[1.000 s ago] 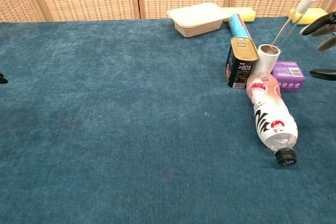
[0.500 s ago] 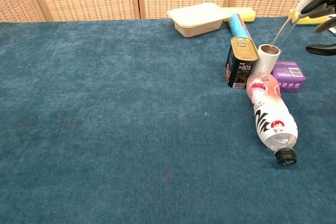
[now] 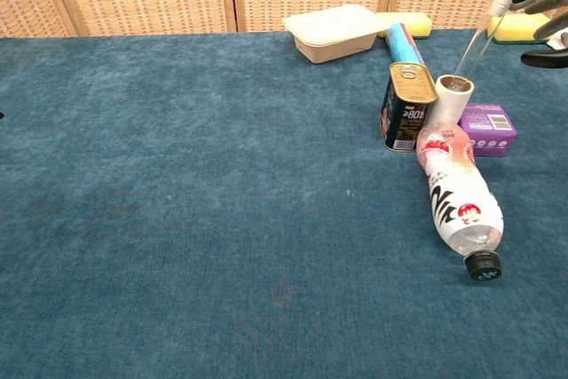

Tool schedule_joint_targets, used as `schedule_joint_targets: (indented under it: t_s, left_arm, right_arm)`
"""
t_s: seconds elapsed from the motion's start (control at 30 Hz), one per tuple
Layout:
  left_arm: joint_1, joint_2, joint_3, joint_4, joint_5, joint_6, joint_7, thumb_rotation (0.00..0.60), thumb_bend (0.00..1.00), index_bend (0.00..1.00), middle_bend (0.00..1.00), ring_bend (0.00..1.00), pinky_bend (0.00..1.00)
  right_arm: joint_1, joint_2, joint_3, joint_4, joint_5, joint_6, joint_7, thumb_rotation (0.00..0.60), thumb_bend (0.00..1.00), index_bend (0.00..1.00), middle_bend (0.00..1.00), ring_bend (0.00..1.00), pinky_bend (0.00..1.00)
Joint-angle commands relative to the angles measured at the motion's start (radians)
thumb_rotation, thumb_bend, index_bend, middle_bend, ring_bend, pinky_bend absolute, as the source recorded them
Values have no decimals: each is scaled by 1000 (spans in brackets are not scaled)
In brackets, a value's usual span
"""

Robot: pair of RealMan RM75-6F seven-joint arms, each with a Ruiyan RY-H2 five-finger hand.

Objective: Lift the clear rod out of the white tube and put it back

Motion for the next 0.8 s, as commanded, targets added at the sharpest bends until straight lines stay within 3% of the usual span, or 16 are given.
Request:
schedule_joint_targets:
  t_s: [0.03,0.8]
  left_arm:
    - [5,-1,1,-4,3,7,7,600,163,103,98,20,195]
    - [27,-17,-1,-7,10,25,30,600,163,104,97,23,197]
  right_arm:
    - [10,-5,1,11,3,-10,5,531,198,286,260,210,280]
    - [50,-25,16,86,46,-48,41,531,197,275,261,209,279]
